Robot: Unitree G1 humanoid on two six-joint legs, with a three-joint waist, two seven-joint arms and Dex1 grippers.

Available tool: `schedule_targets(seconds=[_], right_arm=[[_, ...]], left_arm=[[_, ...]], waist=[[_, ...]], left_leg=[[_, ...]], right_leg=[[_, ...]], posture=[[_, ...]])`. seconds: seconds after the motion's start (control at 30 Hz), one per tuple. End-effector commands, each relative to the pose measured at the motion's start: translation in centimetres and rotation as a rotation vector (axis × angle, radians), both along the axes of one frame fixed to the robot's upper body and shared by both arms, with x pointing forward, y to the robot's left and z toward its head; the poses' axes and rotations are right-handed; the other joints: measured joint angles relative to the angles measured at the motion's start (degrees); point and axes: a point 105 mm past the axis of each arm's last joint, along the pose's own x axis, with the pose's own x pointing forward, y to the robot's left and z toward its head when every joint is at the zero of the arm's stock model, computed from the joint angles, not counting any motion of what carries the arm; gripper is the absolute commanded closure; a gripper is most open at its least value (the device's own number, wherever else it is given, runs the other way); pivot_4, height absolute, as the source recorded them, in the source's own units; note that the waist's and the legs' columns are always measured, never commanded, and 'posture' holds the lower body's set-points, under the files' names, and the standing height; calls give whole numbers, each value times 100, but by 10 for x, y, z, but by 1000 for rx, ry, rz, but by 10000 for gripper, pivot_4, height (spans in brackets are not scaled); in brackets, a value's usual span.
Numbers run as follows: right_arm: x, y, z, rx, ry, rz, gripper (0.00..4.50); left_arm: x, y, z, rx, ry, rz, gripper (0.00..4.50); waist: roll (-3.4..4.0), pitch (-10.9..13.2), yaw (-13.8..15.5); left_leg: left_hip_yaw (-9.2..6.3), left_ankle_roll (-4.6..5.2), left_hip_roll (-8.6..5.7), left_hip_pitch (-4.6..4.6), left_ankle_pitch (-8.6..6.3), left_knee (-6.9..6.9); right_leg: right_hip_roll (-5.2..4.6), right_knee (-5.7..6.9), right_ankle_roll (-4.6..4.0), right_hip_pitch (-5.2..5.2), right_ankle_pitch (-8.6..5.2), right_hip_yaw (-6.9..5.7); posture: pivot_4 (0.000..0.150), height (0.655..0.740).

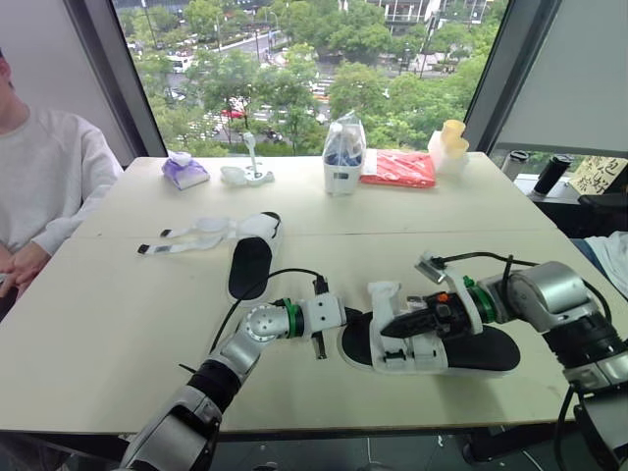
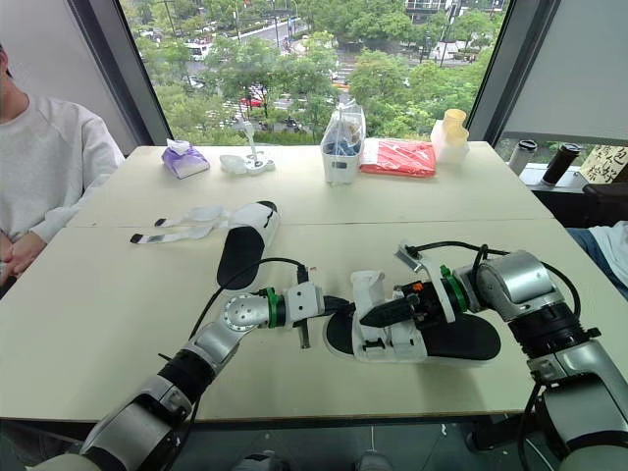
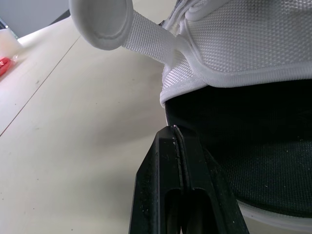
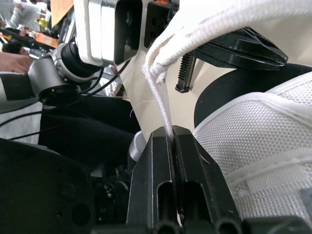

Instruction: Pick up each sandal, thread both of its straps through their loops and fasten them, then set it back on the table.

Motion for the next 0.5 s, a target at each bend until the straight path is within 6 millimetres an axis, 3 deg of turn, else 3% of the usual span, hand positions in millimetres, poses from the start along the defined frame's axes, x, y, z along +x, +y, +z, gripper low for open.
schedule_targets(seconds=[0.03, 0.3, 0.5], right_arm=[[-6, 0, -12, -47, 6, 12, 44893], [11, -19, -45, -298, -134, -56, 44893], [-3, -8, -27, -172, -155, 22, 44893]], left_arm=[[-4, 29, -57, 188, 161, 80, 45000], [-5, 30, -58, 195, 162, 81, 45000], [-4, 29, -58, 195, 165, 81, 45000]], waist=[[0, -4, 0], [-9, -22, 6], [6, -31, 6]], left_leg=[[-1, 0, 0, 1, 0, 0], [-3, 0, -1, 6, 0, 0], [-3, 0, -2, 7, 0, -1]], right_leg=[[0, 0, 0, 0, 0, -1], [0, -1, 3, 8, -2, -4], [-1, 0, 6, 9, -3, -4]], posture=[[1500, 7400], [1500, 7400], [1500, 7400]])
